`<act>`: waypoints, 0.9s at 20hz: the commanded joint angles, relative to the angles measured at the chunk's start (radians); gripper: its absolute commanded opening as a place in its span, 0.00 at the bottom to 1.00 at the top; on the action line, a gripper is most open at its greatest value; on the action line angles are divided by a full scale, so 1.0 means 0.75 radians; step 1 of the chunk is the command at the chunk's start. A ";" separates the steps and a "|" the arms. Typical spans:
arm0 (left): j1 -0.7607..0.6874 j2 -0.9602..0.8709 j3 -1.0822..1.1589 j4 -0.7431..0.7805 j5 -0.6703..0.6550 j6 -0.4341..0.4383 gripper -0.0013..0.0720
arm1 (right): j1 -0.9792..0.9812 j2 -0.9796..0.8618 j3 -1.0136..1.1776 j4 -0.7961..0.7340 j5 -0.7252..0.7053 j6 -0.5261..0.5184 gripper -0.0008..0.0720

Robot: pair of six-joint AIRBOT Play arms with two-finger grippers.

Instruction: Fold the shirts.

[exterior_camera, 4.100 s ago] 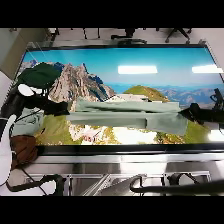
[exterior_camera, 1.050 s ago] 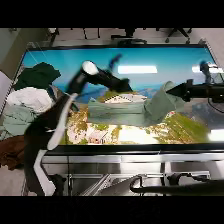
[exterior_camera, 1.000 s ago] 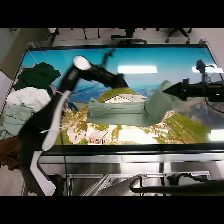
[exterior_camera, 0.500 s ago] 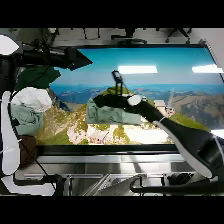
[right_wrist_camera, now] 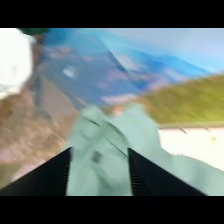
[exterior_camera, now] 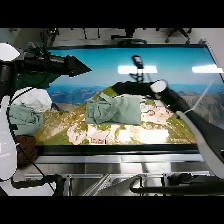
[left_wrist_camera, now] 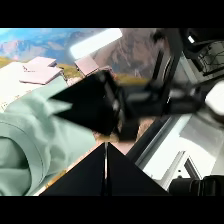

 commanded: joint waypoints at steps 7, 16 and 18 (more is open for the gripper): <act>0.001 0.002 -0.004 -0.002 -0.035 0.008 0.04 | -0.466 -0.213 -0.002 -0.417 0.649 0.405 0.80; 0.001 0.002 -0.004 -0.001 -0.069 0.008 0.04 | -0.322 -0.476 -0.002 0.013 0.549 0.149 0.67; 0.001 0.002 -0.004 -0.001 -0.070 0.007 0.04 | -0.324 -0.473 0.001 0.111 0.567 0.012 0.11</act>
